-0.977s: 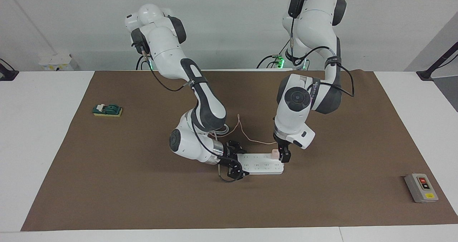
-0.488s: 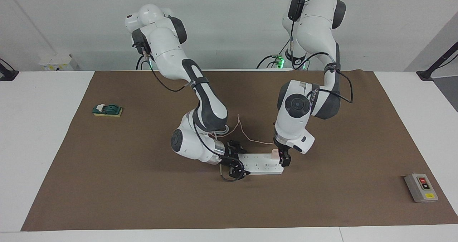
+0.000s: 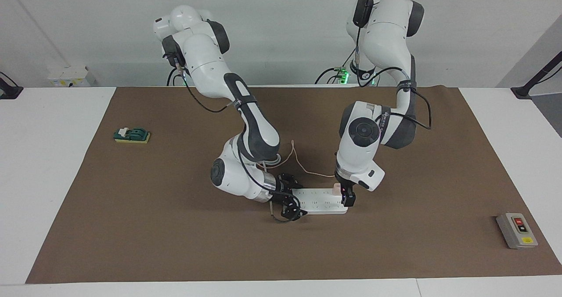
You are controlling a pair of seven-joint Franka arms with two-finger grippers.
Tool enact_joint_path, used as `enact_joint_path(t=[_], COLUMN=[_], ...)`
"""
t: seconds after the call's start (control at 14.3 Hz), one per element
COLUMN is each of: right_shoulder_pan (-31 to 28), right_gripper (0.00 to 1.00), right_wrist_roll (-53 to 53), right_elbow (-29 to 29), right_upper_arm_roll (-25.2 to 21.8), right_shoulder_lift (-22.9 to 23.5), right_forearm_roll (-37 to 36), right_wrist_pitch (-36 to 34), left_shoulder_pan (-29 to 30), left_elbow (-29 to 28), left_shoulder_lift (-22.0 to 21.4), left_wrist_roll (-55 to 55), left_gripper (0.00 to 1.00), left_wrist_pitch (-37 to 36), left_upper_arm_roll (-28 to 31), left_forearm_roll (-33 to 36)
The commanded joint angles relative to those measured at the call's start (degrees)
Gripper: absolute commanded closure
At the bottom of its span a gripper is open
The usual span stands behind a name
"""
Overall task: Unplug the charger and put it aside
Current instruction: 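Grasp the pink charger with the left gripper while the right gripper holds the strip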
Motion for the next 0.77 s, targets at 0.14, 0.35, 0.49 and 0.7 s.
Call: enact_joint_path(t=[0.14, 0.35, 0.49, 0.7], right_shoulder_pan=[0.32, 0.76, 0.85, 0.85], right_gripper=[0.00, 0.14, 0.30, 0.56], right_wrist_roll=[-2.71, -3.24, -3.41, -4.29], right_elbow=[-0.26, -1.14, -1.14, -1.58], right_upper_arm_roll=[0.45, 0.45, 0.45, 0.54], right_shoulder_lift=[0.90, 0.73, 0.73, 0.64], right_forearm_roll=[1.11, 1.11, 1.11, 1.20], right_wrist_pitch=[4.30, 5.63, 5.89, 6.33], left_shoulder_pan=[0.52, 0.60, 0.69, 0.87], left_elbow=[1.08, 1.08, 1.08, 0.99], left_shoulder_lift=[1.95, 1.95, 1.95, 1.95], left_wrist_roll=[1.97, 1.97, 2.15, 3.11], left_gripper=[0.00, 0.00, 0.00, 0.00], left_wrist_pitch=[2.77, 2.86, 2.95, 3.92], left_upper_arm_roll=[-0.16, -0.16, -0.16, -0.16], left_forearm_roll=[0.86, 1.03, 1.12, 1.12])
